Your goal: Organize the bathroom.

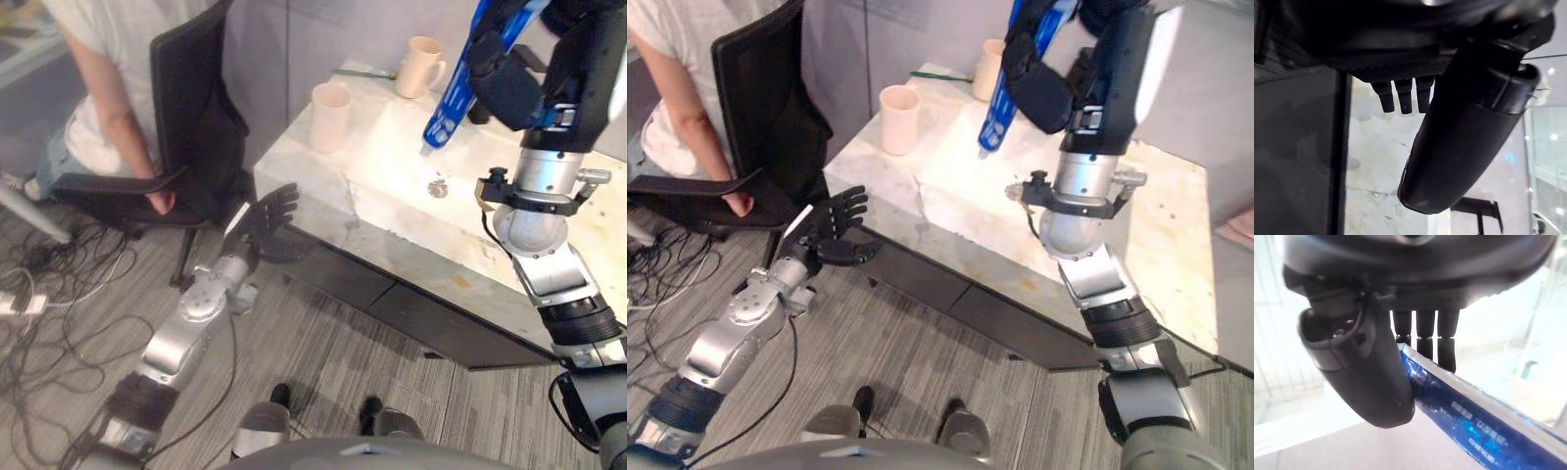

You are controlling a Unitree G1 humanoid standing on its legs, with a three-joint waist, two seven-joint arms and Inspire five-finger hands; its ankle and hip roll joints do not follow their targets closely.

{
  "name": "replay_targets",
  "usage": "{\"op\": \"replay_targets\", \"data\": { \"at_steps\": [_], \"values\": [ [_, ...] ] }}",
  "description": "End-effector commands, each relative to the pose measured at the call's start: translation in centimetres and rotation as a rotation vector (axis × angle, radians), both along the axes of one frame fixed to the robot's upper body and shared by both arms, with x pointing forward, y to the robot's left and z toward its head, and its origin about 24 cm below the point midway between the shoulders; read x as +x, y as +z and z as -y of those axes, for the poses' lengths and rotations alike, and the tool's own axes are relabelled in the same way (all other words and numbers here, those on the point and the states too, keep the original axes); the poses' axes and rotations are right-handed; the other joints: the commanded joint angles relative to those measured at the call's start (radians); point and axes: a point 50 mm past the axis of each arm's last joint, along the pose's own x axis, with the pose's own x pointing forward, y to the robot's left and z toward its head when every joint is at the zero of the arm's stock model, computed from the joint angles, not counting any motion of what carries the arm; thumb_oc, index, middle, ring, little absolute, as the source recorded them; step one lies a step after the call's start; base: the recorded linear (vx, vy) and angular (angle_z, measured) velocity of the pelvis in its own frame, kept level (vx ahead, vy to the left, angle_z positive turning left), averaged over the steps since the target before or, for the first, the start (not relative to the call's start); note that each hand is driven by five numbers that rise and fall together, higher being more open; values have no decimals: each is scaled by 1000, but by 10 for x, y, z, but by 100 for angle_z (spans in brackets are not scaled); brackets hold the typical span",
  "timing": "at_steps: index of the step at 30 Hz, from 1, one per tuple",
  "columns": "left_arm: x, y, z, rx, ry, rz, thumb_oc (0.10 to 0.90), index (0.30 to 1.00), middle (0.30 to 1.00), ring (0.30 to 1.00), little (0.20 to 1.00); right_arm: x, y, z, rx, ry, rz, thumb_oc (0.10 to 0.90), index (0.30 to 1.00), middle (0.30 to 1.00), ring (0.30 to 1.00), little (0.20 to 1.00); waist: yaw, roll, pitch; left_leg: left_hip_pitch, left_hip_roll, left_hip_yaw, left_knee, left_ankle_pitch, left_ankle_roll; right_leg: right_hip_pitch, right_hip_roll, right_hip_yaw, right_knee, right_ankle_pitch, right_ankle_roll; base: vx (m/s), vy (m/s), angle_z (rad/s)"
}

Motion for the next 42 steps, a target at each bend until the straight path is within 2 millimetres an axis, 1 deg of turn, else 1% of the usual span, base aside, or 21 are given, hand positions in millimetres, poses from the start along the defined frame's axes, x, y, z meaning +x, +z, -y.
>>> {"op": "replay_targets", "data": {
  "at_steps": [1, 3, 4, 8, 11, 15, 20, 23, 25, 26, 28, 31, 33, 34, 35, 36, 37, 38, 39, 40, 42],
  "values": [
    [-5, 30, 28, -60, -133, 194, 800, 900, 900, 900, 900, -19, 55, 9, 92, -26, 341, 400, 300, 300, 300, 300, -36, -9, -120, 100, -132, -28, -48, -123, 2, -33, -1, 76, -96, 61, 91, 258, -76, 73],
    [-8, 26, 29, -87, -157, 177, 800, 900, 900, 900, 900, -19, 55, 9, 105, -44, 355, 400, 300, 300, 300, 300, -54, -6, -112, 115, -140, -59, -37, -134, 10, -67, 19, 137, -104, 91, 95, 240, -87, 70],
    [-9, 25, 27, -98, -166, 178, 800, 900, 900, 900, 900, -20, 55, 11, 109, -55, 363, 400, 300, 300, 300, 300, -54, -9, -110, 118, -146, -72, -33, -141, 15, -59, 23, 144, -108, 95, 90, 205, -108, 75],
    [-17, 20, 31, -116, -213, 154, 800, 900, 900, 900, 900, -20, 59, 12, 108, -97, 377, 400, 300, 300, 300, 300, -42, -15, -120, 114, -144, -73, -21, -145, 11, -31, 26, 121, -128, 101, 81, 160, -126, 70],
    [-25, 12, 37, -138, -229, 112, 800, 900, 900, 900, 900, -17, 63, 12, 121, -111, 373, 400, 300, 300, 300, 300, -32, -20, -136, 109, -133, -49, -4, -153, 5, 2, 30, 100, -150, 87, 68, 156, -98, 30],
    [-27, 9, 42, -159, -217, 88, 800, 900, 900, 900, 900, -12, 64, 10, 133, -86, 351, 400, 300, 300, 300, 300, -28, -24, -144, 98, -125, -26, 22, -165, -1, 22, 37, 92, -156, 67, 56, 148, -98, 11],
    [-29, 9, 44, -165, -205, 85, 800, 900, 900, 900, 900, -10, 64, 6, 141, -55, 333, 400, 300, 300, 300, 300, -24, -26, -145, 89, -125, -23, 45, -174, -3, 29, 43, 92, -151, 54, 48, 75, -63, 8],
    [-31, 5, 44, -167, -190, 76, 800, 900, 900, 900, 900, -7, 58, -1, 131, -21, 282, 400, 300, 300, 300, 300, -18, -28, -144, 75, -128, -31, 75, -178, -8, 45, 59, 93, -139, 30, 30, 148, -136, 14],
    [-31, 5, 44, -168, -193, 75, 800, 900, 900, 900, 900, -6, 57, -2, 122, -20, 267, 400, 300, 300, 300, 300, -17, -28, -144, 72, -128, -32, 81, -179, -10, 47, 63, 92, -135, 24, 26, 77, -76, 24],
    [-32, 4, 44, -169, -198, 77, 800, 900, 900, 900, 900, -3, 52, -3, 91, -21, 222, 400, 300, 300, 300, 300, -16, -30, -143, 65, -127, -33, 93, -181, -15, 51, 66, 87, -130, 17, 22, 62, -65, 19],
    [-32, 4, 43, -168, -198, 77, 800, 900, 900, 900, 900, -2, 51, -4, 87, -22, 218, 400, 300, 300, 300, 300, -16, -30, -143, 64, -127, -33, 95, -181, -15, 51, 66, 86, -130, 16, 21, 60, -60, 21],
    [-35, 2, 42, -164, -208, 69, 800, 900, 900, 900, 900, 3, 42, 3, 97, -24, 145, 400, 300, 300, 300, 300, -15, -26, -144, 65, -119, -36, 114, -159, -27, 64, 79, 73, -131, 3, 10, 104, -110, 15],
    [-35, 3, 43, -160, -228, 70, 800, 900, 900, 900, 900, 3, 40, 6, 103, -31, 136, 400, 300, 300, 300, 300, -18, -20, -147, 59, -109, -29, 143, -125, -43, 70, 90, 64, -134, -6, -2, 38, -73, 2],
    [-35, 5, 48, -153, -273, 95, 800, 900, 900, 900, 900, 2, 38, 9, 96, -55, 150, 400, 300, 300, 300, 300, -21, -20, -139, -1, -111, -13, 271, -51, -74, 93, 96, 54, -147, -18, -19, 23, -71, 6],
    [-35, 5, 49, -152, -278, 97, 800, 900, 900, 900, 900, 2, 38, 9, 93, -60, 153, 400, 300, 300, 300, 300, -22, -21, -138, -11, -111, -12, 288, -47, -77, 94, 96, 53, -148, -19, -20, 49, -69, 14],
    [-35, 7, 51, -153, -295, 99, 800, 900, 900, 900, 900, 2, 37, 10, 93, -72, 155, 400, 300, 300, 300, 300, -21, -21, -129, -42, -102, 6, 368, -34, -90, 108, 95, 46, -148, -31, -27, 52, -41, 22],
    [-35, 7, 53, -154, -320, 97, 800, 900, 900, 900, 900, 2, 36, 13, 101, -84, 155, 400, 300, 300, 300, 300, -18, -28, -113, -100, -90, 33, 446, -12, -104, 121, 82, 33, -141, -32, -30, 71, -37, 28],
    [-33, 7, 56, -157, -350, 99, 800, 900, 900, 900, 900, 2, 33, 16, 101, -98, 162, 400, 300, 300, 300, 300, -15, -39, -97, -155, -60, 61, 459, -33, -98, 137, 65, 17, -132, -38, -27, 56, -13, 27],
    [-33, 8, 57, -155, -362, 100, 800, 900, 900, 900, 900, 2, 32, 17, 98, -103, 162, 400, 300, 300, 300, 300, -13, -41, -92, -163, -54, 67, 463, -45, -95, 142, 62, 15, -130, -41, -26, 154, 79, 39],
    [-32, 8, 58, -141, -381, 109, 800, 900, 900, 900, 900, 4, 32, 16, 93, -109, 160, 400, 300, 300, 300, 300, -15, -33, -88, -156, 4, 108, 309, -50, -98, 161, 70, 8, -130, -57, -17, 176, 118, 36],
    [-32, 8, 59, -138, -394, 109, 800, 900, 900, 900, 900, 6, 31, 16, 99, -108, 154, 400, 300, 300, 300, 300, -17, -24, -86, -130, 39, 139, 154, -33, -101, 179, 73, 8, -137, -65, -8, 224, 173, 37]
  ]
}}
